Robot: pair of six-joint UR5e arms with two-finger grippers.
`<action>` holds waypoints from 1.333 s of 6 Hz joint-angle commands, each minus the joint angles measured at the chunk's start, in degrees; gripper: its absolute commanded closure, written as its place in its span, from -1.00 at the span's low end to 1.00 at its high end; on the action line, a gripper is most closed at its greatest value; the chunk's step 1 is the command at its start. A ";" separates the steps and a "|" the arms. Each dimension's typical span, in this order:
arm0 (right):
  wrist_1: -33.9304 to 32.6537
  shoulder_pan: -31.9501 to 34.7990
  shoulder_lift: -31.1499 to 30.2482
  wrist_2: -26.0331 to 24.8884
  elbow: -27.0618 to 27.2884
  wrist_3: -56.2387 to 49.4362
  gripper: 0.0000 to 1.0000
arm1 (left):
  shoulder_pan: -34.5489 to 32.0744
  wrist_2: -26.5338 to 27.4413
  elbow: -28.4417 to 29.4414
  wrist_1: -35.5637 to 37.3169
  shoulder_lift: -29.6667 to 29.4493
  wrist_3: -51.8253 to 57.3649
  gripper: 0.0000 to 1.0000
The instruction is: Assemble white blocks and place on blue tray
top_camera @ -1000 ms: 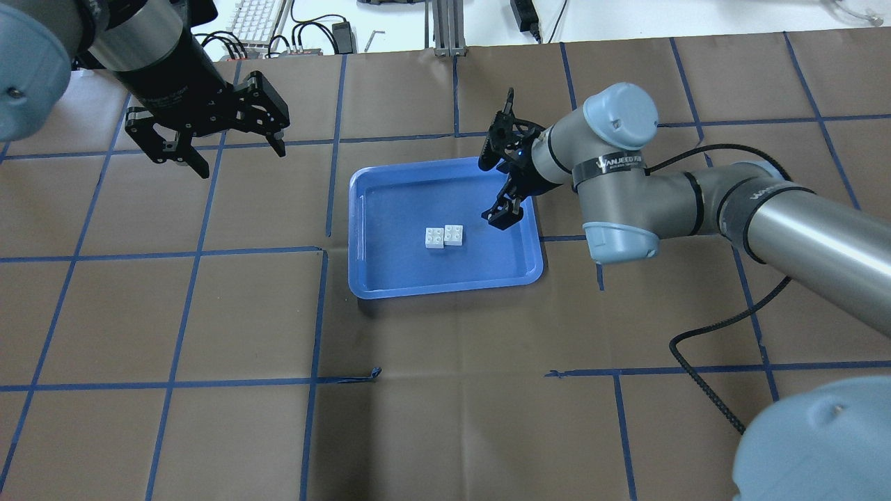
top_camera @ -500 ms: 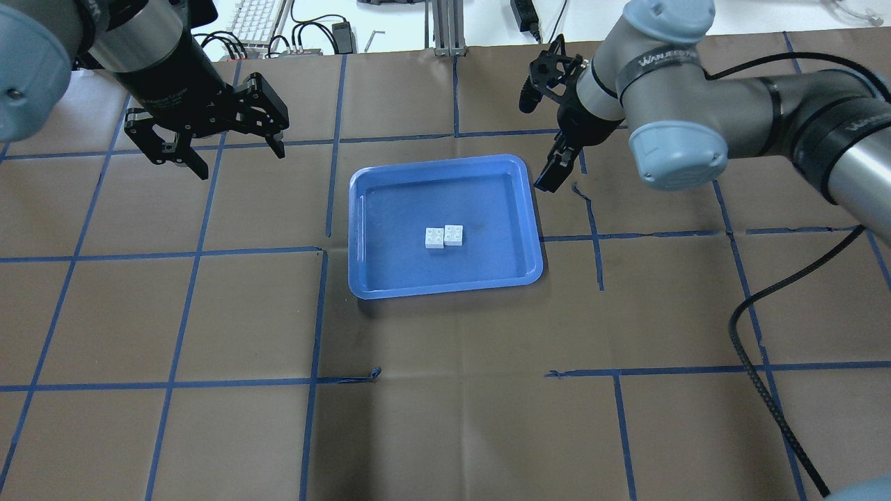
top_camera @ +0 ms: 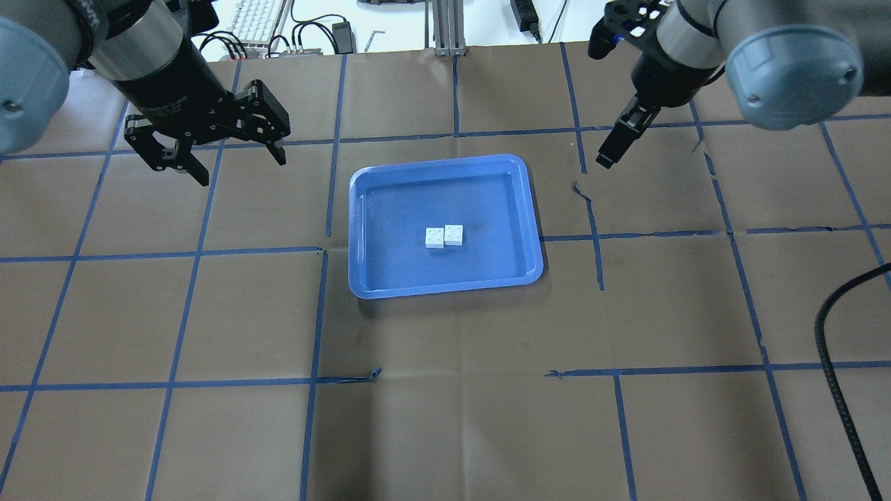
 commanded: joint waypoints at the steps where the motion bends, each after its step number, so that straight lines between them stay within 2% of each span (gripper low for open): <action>1: 4.68 -0.47 -5.07 -8.67 -0.52 21.98 -1.00 | -0.19 0.40 -0.55 -0.19 0.70 -0.27 -1.00; 3: 10.29 0.58 -6.23 -8.08 -2.61 35.83 -1.00 | -0.28 0.23 -0.99 -2.28 1.23 -0.19 -1.00; 4: 14.51 1.63 -5.45 -7.82 -6.63 42.60 -1.00 | -0.28 0.14 -1.68 -2.57 0.97 -0.28 -1.00; 5: 16.46 1.81 -5.18 -7.73 -8.59 44.84 -1.00 | -0.37 0.14 -3.52 -2.48 1.14 0.24 -1.00; 6: 16.66 2.69 -5.10 -7.55 -8.43 48.34 -1.00 | -0.46 -0.03 -3.97 -1.26 1.14 0.34 -1.00; 8: 15.87 4.54 -4.05 -7.38 -6.34 48.38 -1.00 | -0.19 0.23 -3.80 2.52 1.23 0.51 -1.00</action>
